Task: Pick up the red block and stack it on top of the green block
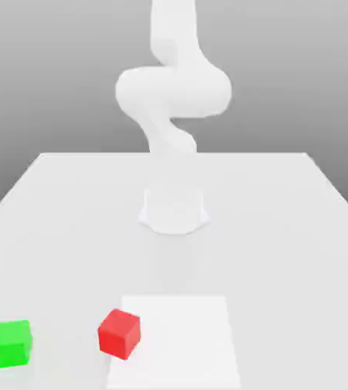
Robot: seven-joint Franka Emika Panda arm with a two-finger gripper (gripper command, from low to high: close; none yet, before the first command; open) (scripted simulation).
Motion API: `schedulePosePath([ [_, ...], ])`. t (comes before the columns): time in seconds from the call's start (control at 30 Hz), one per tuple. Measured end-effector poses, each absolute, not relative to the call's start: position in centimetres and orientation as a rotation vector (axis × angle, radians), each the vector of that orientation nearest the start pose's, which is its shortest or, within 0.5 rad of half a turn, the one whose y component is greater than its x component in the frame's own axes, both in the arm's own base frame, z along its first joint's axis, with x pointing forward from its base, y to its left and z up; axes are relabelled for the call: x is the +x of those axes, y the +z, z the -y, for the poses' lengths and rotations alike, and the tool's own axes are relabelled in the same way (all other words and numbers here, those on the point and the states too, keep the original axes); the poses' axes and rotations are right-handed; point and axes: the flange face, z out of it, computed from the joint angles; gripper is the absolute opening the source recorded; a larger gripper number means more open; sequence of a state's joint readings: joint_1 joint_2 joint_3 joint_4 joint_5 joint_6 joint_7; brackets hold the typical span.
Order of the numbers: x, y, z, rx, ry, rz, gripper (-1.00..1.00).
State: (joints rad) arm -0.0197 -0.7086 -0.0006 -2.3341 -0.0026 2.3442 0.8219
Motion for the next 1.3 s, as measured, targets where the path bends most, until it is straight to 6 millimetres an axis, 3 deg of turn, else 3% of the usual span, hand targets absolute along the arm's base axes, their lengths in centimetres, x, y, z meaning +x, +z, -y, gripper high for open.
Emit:
schedulePosePath([
  [0.17,43.5,56.4,2.8,-2.538,-0.744,-1.266,0.00],
  [0.37,46.3,43.7,5.3,-2.584,-0.500,-1.451,0.00],
  [0.53,45.8,33.2,7.2,-2.599,-0.284,-1.602,0.00],
  [0.7,42.9,23.3,8.8,-2.588,-0.058,-1.754,0.00],
  [0.8,42.2,19.1,8.8,-2.587,-0.007,-1.779,0.00],
  [0.9,42.0,15.6,8.8,-2.587,-0.001,-1.782,0.00],
  [0.93,42.0,14.8,8.8,-2.587,0.000,-1.782,-1.00],
  [1.13,42.0,14.4,8.8,-2.587,-0.001,-1.782,-1.00],
  [1.3,42.1,18.6,8.8,-2.587,-0.001,-1.782,-1.00],
])
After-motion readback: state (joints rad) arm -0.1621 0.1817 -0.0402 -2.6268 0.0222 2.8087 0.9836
